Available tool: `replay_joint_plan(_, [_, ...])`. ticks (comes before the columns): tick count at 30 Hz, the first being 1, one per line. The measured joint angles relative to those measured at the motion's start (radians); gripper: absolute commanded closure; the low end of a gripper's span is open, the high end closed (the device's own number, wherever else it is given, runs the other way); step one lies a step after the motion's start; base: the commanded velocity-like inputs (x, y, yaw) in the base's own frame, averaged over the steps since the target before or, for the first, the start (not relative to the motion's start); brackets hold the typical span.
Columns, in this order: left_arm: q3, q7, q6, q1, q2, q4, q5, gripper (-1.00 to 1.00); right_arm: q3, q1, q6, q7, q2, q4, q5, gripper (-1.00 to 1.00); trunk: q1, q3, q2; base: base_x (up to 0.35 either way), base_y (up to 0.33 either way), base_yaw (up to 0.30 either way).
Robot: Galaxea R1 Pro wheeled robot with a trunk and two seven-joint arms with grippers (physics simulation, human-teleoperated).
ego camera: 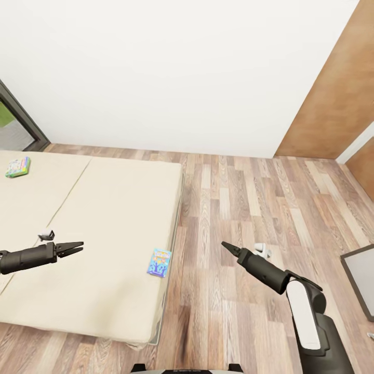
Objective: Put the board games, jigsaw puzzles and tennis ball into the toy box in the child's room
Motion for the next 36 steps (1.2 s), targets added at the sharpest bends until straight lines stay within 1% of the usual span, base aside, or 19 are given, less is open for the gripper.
replay_joint_plan(8, [0.000, 0.000, 0.000, 0.000, 0.002, 0.002, 0.001, -1.00, 0.000, 0.000, 0.000, 0.000, -0.006, -0.002, -0.002, -1.00, 0.000, 0.013, 0.000, 0.000, 0.000, 0.000])
replay_joint_plan(36, [0.001, 0.000, -0.001, 0.002, 0.006, 0.003, 0.000, -1.00, 0.004, 0.002, -0.002, 0.000, -0.004, -0.002, -0.002, -1.00, 0.000, 0.058, 0.000, 0.000, 0.000, 0.000])
